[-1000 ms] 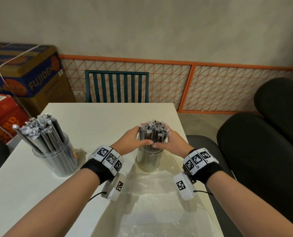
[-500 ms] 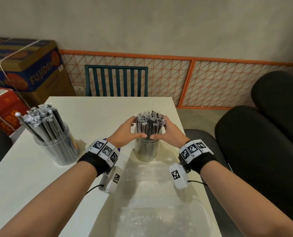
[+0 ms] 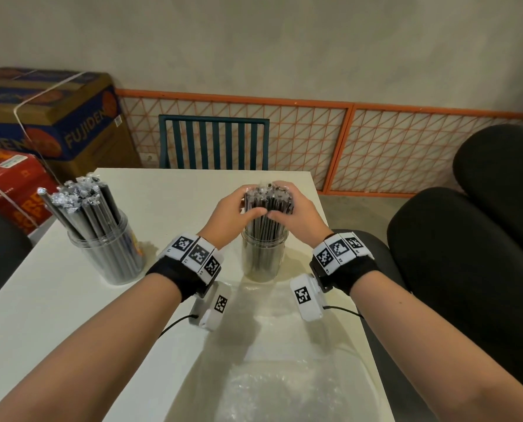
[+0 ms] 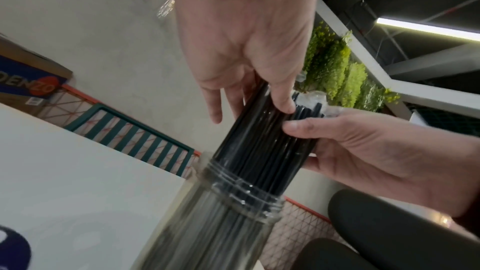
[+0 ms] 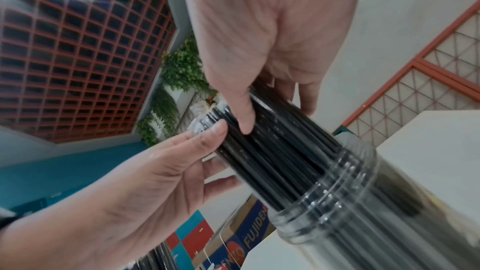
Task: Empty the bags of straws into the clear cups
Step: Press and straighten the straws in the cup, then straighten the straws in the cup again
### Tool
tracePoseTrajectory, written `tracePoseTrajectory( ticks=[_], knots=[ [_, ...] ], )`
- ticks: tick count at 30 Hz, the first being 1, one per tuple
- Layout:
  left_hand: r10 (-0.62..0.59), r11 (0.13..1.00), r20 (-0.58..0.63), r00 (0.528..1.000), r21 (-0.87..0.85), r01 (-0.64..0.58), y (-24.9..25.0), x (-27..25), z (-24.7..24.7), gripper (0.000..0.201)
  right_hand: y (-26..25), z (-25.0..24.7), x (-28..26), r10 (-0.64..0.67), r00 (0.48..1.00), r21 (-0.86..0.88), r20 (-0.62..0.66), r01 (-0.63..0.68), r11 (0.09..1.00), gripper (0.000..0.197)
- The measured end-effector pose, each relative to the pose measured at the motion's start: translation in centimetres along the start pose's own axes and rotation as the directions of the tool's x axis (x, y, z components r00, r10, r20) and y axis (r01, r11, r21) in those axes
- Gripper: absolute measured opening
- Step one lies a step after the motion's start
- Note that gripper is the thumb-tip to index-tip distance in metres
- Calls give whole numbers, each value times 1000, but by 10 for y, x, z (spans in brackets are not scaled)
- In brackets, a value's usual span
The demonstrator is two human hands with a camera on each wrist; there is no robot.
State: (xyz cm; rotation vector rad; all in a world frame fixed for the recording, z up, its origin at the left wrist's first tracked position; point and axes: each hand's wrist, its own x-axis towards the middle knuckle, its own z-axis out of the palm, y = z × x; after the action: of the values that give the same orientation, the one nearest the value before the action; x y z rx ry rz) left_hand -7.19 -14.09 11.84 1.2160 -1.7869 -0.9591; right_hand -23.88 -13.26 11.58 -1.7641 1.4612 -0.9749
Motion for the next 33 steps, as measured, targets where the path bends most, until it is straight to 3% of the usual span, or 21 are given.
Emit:
tracePoseTrajectory(
  ticks=[4,11,19,23,26,29,30,33],
  knots=[
    [-60,998,5,998,13,60,-9,-9,9,50,11,1,-5,49,996,-46,70,-46,998,66],
    [-89,996,17,996,5,89,-12,-5,4,66,17,0,-1,113,990,41,84,-117,992,80],
    [-146,989,37,989,17,145,-15,-12,-4,70,25,-3,-8,144,983,94,111,-154,984,86],
    [-208,977,30,978,42,207,-25,-26,-12,73,27,-11,-25,269,961,-85,59,-264,961,89],
    [-289,953,46,956,112,283,-35,-42,-24,70,22,-14,-45,435,896,-369,95,-374,851,77],
    [-425,890,175,888,257,376,-40,-60,-45,66,-3,-11,-62,521,804,-569,287,-294,768,62],
    [-488,858,256,835,316,404,-41,-66,-55,63,-15,-7,-65,516,782,-588,349,-246,771,58],
    [-653,756,458,603,432,492,-43,-83,-96,53,-50,16,-59,398,779,-541,485,-90,836,42]
  ],
)
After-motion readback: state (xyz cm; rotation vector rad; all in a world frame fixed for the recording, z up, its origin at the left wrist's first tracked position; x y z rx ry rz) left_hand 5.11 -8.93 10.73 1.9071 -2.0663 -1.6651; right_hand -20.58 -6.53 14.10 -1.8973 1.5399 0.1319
